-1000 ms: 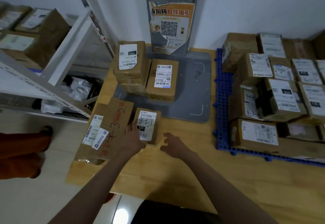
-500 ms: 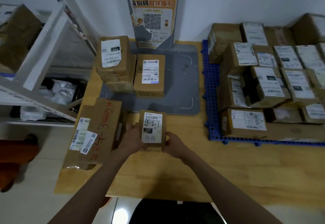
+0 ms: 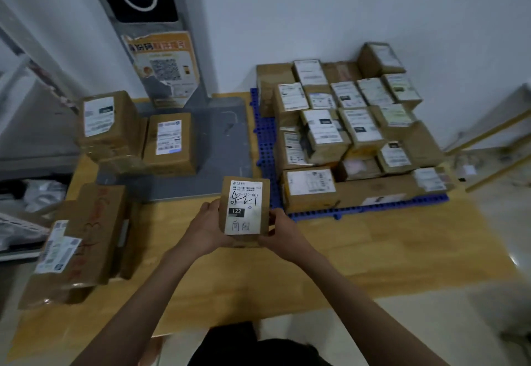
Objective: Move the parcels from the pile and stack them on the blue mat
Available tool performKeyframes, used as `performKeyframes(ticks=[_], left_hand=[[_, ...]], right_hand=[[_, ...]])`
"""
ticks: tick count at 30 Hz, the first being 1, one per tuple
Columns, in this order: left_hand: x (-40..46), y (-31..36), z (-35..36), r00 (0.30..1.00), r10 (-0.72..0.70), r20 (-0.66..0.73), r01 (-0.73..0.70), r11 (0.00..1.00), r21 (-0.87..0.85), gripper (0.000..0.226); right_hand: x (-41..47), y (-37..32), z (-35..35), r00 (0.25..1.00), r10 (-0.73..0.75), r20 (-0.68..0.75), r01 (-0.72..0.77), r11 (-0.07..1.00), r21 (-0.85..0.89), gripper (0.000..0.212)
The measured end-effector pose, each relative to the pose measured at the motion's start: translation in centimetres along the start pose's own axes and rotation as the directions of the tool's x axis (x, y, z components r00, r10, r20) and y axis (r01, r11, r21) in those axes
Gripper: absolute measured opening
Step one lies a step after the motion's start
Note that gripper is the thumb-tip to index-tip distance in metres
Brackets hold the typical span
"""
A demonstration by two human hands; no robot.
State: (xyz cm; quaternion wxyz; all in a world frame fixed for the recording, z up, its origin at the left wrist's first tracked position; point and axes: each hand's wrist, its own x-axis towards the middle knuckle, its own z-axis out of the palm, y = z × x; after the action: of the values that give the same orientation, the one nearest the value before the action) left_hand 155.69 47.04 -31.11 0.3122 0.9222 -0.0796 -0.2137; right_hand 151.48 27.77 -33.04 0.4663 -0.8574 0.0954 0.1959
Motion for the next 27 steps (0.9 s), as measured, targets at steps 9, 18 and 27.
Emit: performKeyframes(ticks=[9, 18, 27], left_hand=[[-2.7, 11.2, 8.7, 0.998, 0.033, 0.057, -0.032, 0.999, -0.026, 0.095], [-2.0, 18.8, 13.8, 0.986, 0.086, 0.142, -0.086, 0.996, -0.003, 0.097], [4.4, 25.9, 16.4, 0.969, 0.144, 0.202, -0.150, 0.988, 0.015, 0.107]], right_hand=[[-8.5, 8.7, -9.6, 0.996, 0.004, -0.091, -0.002, 1.000, 0.029, 0.069], [-12.3, 13.9, -16.6, 0.984, 0.043, -0.173, -0.037, 0.999, 0.034, 0.080], [-9.9, 16.8, -24.1, 0.968, 0.089, -0.237, -0.091, 0.996, 0.004, 0.085]])
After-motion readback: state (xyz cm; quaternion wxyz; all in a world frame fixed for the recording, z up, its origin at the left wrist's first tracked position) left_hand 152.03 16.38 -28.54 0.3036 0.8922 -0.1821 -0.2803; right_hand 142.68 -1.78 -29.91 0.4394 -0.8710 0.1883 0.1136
